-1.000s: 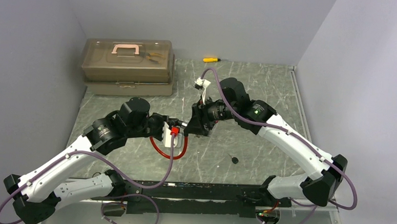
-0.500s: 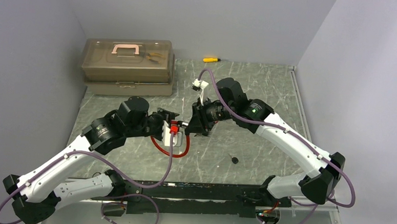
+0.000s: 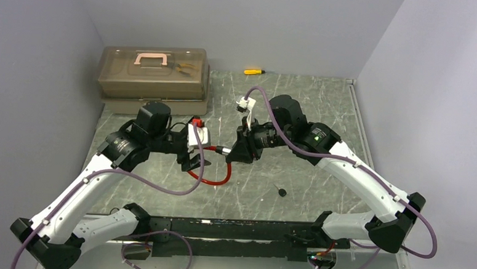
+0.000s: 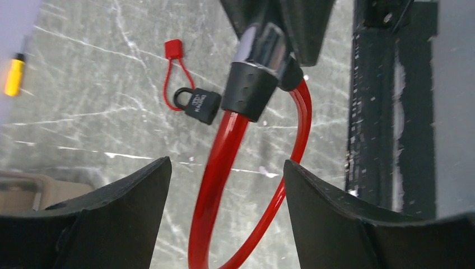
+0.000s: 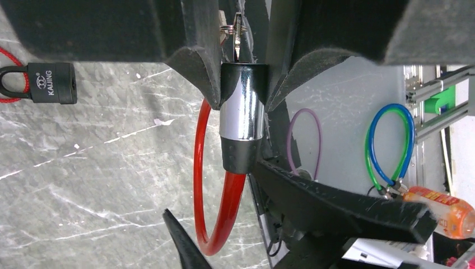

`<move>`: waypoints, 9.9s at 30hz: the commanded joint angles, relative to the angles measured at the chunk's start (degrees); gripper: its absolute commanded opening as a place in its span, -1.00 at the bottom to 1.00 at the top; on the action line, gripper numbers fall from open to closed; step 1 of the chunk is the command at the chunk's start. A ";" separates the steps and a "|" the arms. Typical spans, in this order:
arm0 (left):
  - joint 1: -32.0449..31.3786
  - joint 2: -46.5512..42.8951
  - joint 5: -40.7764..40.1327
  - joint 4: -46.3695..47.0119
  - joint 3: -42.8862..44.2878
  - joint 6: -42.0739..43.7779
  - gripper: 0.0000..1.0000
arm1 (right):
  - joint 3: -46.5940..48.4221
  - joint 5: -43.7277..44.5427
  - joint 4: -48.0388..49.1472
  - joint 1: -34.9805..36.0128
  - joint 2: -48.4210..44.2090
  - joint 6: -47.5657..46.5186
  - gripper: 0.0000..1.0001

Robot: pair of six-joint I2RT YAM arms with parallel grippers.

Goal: Unlock with the key

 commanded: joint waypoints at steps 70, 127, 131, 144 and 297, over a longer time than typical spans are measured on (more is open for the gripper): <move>3.93 3.53 18.72 -7.06 10.13 2.87 -1.00 | -0.59 -2.70 3.33 -2.26 -6.33 -1.78 -0.69; 14.22 6.64 1.76 -9.79 11.23 2.46 -1.00 | -9.27 -4.11 11.47 -20.74 -9.06 20.21 0.63; 19.19 11.48 -0.44 -9.67 10.48 -0.38 -1.00 | -10.50 0.38 9.99 -20.75 -9.21 18.75 0.65; 26.25 26.40 -16.98 -5.51 2.31 5.47 -1.00 | -17.33 15.43 4.47 -20.72 -7.38 17.39 0.66; -17.21 -12.47 -19.27 39.11 -28.27 67.17 -0.69 | -10.49 23.02 11.52 9.25 -4.87 10.73 -0.73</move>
